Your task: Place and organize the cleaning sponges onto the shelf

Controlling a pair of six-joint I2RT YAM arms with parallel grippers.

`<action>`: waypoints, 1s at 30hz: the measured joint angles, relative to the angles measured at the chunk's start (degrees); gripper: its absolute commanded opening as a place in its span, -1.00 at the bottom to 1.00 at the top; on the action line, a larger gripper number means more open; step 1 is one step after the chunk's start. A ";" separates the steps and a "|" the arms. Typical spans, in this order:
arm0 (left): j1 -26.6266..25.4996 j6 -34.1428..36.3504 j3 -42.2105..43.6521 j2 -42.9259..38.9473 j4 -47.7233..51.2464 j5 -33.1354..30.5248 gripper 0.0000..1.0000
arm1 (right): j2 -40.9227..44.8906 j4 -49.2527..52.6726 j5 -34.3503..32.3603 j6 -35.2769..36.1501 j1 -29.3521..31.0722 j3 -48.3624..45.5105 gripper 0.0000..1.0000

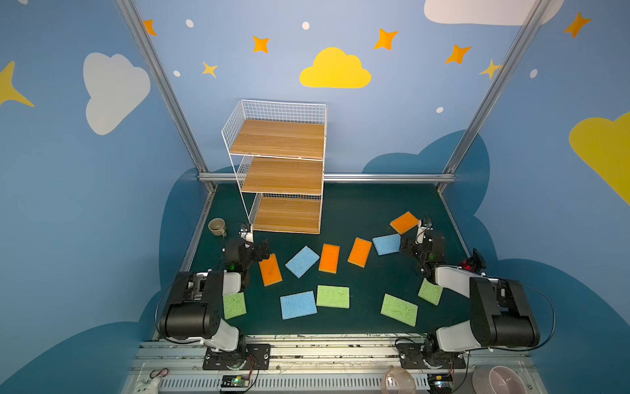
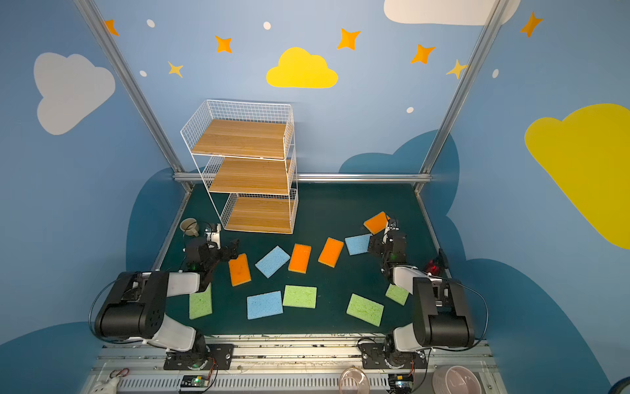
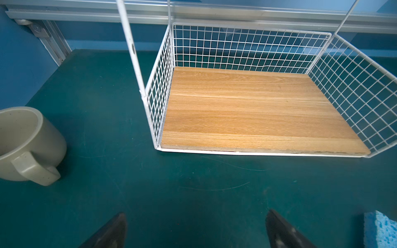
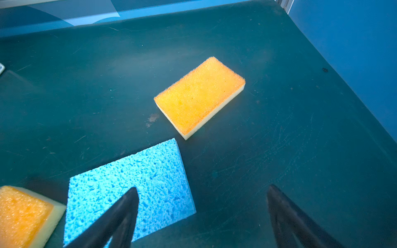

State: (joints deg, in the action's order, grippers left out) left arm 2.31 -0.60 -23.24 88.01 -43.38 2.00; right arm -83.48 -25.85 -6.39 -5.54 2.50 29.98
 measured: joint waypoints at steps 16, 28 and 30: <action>0.00 0.04 0.00 0.00 0.00 -0.02 1.00 | 0.00 0.00 0.07 0.00 -0.07 0.00 0.83; 0.15 0.00 0.00 0.00 0.04 0.00 0.99 | 0.00 0.02 0.79 0.00 -0.31 0.00 0.83; 0.22 0.00 0.00 0.00 0.04 0.00 1.00 | 0.00 0.02 0.90 0.00 -0.33 0.00 0.83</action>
State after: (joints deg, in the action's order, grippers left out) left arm 2.52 -0.60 -23.24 88.01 -43.33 2.00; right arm -83.48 -25.82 -5.50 -5.54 2.17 29.98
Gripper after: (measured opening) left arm 0.997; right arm 0.915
